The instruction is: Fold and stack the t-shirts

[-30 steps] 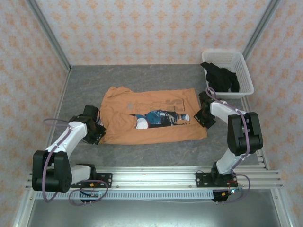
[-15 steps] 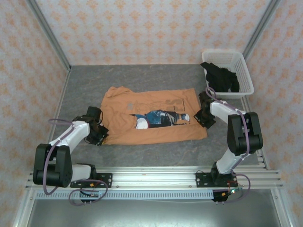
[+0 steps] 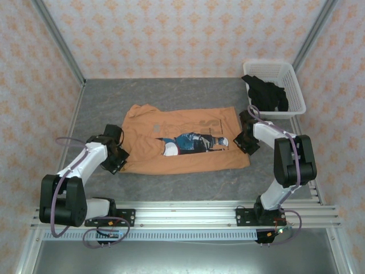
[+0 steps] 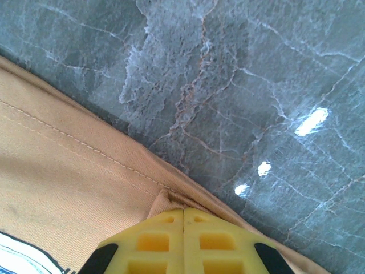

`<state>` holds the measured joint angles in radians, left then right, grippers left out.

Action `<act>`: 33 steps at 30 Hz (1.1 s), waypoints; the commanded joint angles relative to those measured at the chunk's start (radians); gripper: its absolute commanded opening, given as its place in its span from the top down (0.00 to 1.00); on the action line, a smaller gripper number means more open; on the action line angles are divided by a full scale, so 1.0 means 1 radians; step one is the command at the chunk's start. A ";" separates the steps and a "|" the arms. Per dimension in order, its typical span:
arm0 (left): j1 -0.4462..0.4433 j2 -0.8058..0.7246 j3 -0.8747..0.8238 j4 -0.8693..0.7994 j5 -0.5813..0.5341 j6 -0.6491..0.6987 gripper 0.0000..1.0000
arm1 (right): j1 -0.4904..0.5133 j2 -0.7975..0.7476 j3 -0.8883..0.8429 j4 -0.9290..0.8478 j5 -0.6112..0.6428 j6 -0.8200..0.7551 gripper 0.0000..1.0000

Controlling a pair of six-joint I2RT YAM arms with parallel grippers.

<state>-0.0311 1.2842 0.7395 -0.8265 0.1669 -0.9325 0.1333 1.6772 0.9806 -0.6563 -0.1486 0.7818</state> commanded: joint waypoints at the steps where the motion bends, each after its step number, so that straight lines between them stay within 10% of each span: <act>1: -0.004 0.010 0.045 -0.093 -0.087 0.055 1.00 | 0.005 0.020 0.012 -0.061 0.048 -0.001 0.99; 27: -0.075 0.213 0.286 -0.104 -0.118 0.243 1.00 | 0.005 0.027 0.019 -0.083 0.078 -0.004 1.00; 33: -0.128 0.292 0.382 -0.230 -0.272 0.274 1.00 | 0.005 0.030 0.021 -0.087 0.082 -0.004 1.00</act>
<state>-0.1387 1.5581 1.0710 -0.9512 0.0219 -0.6926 0.1349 1.6844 0.9905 -0.6930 -0.1184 0.7815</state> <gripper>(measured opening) 0.058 0.050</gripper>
